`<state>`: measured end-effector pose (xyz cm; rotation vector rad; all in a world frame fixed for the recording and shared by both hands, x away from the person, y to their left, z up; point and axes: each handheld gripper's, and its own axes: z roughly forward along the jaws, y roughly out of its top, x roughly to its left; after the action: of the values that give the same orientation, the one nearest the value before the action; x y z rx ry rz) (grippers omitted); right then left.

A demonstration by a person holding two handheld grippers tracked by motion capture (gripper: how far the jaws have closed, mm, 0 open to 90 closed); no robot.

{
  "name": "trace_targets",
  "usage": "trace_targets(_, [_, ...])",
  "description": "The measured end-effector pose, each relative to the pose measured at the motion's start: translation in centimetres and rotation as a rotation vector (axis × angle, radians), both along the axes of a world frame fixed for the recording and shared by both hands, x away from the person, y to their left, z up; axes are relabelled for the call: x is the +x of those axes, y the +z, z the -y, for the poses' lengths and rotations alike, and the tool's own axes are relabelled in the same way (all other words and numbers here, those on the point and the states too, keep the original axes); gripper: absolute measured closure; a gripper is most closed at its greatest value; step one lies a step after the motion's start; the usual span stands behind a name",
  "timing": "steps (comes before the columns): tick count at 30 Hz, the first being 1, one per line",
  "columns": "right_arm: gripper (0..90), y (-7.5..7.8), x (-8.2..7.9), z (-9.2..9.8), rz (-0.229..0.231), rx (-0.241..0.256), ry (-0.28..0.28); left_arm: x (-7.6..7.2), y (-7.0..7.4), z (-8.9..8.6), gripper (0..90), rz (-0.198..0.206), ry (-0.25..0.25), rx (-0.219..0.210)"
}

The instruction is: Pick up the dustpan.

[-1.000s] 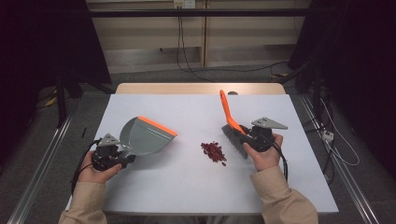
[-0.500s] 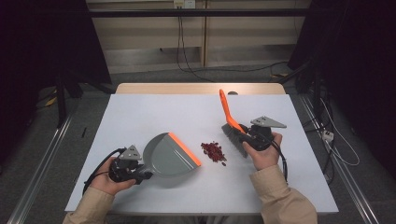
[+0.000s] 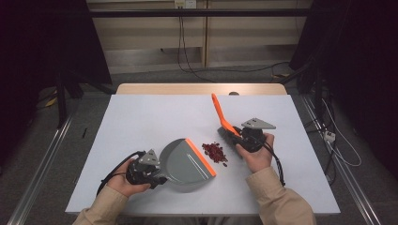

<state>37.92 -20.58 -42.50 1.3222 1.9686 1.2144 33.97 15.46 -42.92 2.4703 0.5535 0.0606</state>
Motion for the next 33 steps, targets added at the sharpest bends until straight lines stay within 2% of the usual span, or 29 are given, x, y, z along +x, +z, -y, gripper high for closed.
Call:
trace_targets(1, [71.3, -0.1, 0.0, -0.1, 0.000, -0.010, 0.007, -0.4, -0.3, 0.4, 63.6, -0.016, 0.063, -0.063])
trace_targets(2, [71.3, -0.2, 0.0, -0.2, -0.006, -0.020, 0.009, -0.3, -0.3, 0.4, 63.5, -0.014, 0.043, -0.049])
trace_targets(3, [71.2, -0.3, 0.0, -0.4, -0.009, -0.033, 0.014, 0.1, -0.1, 0.1, 63.4, -0.005, -0.014, 0.006])
trace_targets(4, [71.2, -0.4, 0.0, -0.5, -0.013, -0.049, 0.020, 0.1, -0.2, 0.2, 63.3, -0.008, -0.011, 0.000])
trace_targets(5, [71.2, -0.4, -0.1, -0.6, -0.014, -0.059, 0.026, 0.0, -0.3, 0.3, 63.2, -0.020, 0.015, -0.030])
trace_targets(7, [71.0, -0.3, -0.1, -0.7, -0.018, -0.074, 0.031, 0.0, -0.4, 0.2, 63.0, -0.028, 0.040, -0.051])
trace_targets(8, [70.9, -0.2, -0.2, -0.8, -0.027, -0.074, 0.026, 0.1, -0.3, 0.2, 63.0, -0.031, 0.031, -0.042])
trace_targets(9, [70.7, -0.2, -0.2, -0.8, -0.038, -0.077, 0.026, 0.0, -0.4, 0.2, 62.8, -0.036, 0.048, -0.058])
trace_targets(11, [69.3, 0.0, -0.2, -0.9, -0.046, -0.088, 0.018, 0.1, -0.4, 0.1, 60.9, -0.031, 0.033, -0.032])
trace_targets(15, [63.7, 0.4, 0.0, -1.4, -0.082, -0.137, 0.026, 0.0, -0.3, 0.0, 57.8, -0.035, 0.047, -0.057])
trace_targets(17, [62.0, 0.5, 0.2, -1.7, -0.123, -0.170, 0.047, -0.1, -0.3, -0.1, 55.5, -0.034, 0.048, -0.057])
trace_targets(19, [62.8, 0.6, 0.5, -1.9, -0.138, -0.201, 0.050, -0.1, -0.3, -0.2, 53.4, -0.035, 0.037, -0.042])
trace_targets(21, [65.4, 0.7, 0.7, -1.9, -0.144, -0.191, 0.059, -0.4, -0.3, -0.1, 50.3, -0.039, 0.054, -0.063])
trace_targets(23, [70.8, 0.8, 0.8, -1.9, -0.149, -0.210, 0.055, -0.3, -0.3, -0.3, 48.9, -0.037, 0.048, -0.055])
trace_targets(28, [71.3, 0.8, 0.4, -2.1, -0.152, -0.215, 0.071, -0.4, -0.3, -0.4, 50.0, -0.041, 0.051, -0.052])
trace_targets(33, [71.4, 0.5, -0.3, -2.2, -0.123, -0.211, 0.064, -0.5, 0.0, -1.0, 55.3, -0.032, 0.057, -0.041])
